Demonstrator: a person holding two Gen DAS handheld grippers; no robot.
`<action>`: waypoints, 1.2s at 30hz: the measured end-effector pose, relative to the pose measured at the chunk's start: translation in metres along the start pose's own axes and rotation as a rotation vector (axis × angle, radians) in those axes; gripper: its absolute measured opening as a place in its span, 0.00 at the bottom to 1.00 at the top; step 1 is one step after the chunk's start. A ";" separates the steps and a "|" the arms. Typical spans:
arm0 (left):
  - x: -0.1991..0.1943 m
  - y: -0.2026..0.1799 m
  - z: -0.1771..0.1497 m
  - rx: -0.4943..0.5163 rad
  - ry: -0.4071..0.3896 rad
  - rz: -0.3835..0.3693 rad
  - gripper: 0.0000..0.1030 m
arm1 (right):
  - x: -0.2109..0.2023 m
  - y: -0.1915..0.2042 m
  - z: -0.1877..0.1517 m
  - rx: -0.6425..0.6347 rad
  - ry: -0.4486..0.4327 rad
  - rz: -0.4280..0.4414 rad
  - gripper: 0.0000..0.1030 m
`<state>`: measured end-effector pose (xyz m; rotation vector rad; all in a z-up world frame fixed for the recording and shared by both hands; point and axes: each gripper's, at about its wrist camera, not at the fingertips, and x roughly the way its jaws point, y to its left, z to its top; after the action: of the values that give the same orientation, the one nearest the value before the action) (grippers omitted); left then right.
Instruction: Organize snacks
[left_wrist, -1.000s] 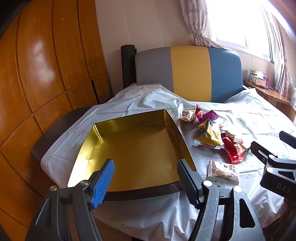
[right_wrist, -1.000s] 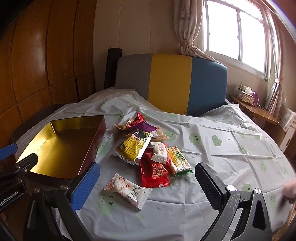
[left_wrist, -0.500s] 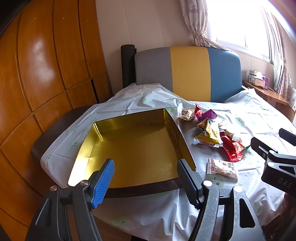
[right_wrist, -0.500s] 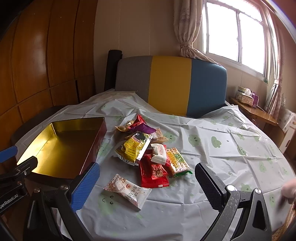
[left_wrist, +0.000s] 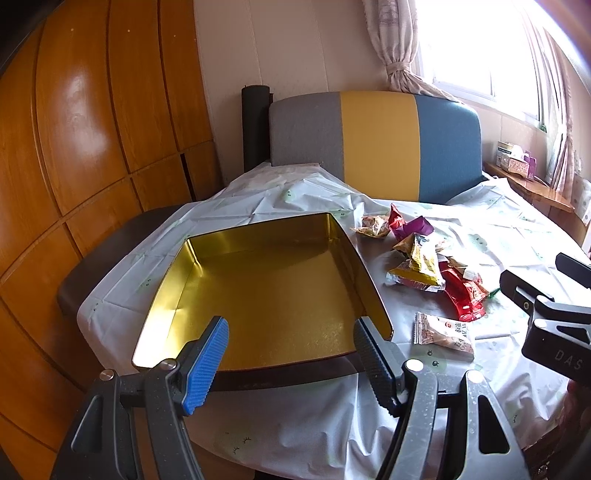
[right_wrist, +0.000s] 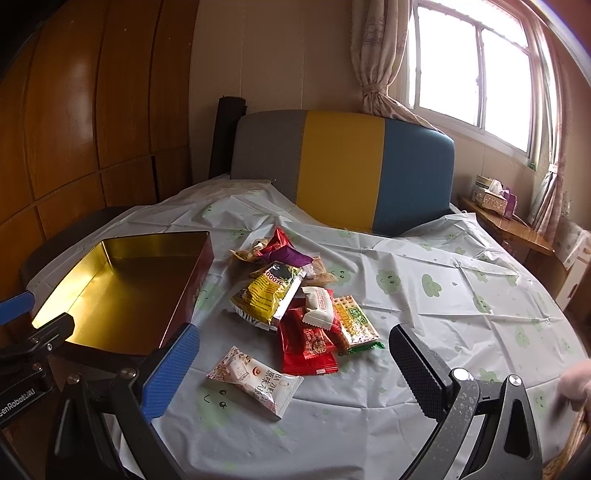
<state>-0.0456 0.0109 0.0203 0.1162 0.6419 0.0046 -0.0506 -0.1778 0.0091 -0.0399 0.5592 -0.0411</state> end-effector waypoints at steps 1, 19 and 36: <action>0.001 0.000 0.000 -0.001 0.003 -0.001 0.69 | 0.001 0.000 0.000 -0.003 0.002 0.001 1.00; 0.036 -0.029 -0.001 0.069 0.086 -0.194 0.69 | 0.045 -0.044 0.027 0.030 0.118 0.025 1.00; 0.088 -0.076 0.056 0.190 0.237 -0.335 0.55 | 0.139 -0.184 0.036 0.336 0.384 0.035 1.00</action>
<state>0.0562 -0.0674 0.0037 0.1923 0.8921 -0.3713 0.0811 -0.3677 -0.0244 0.3107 0.9300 -0.1094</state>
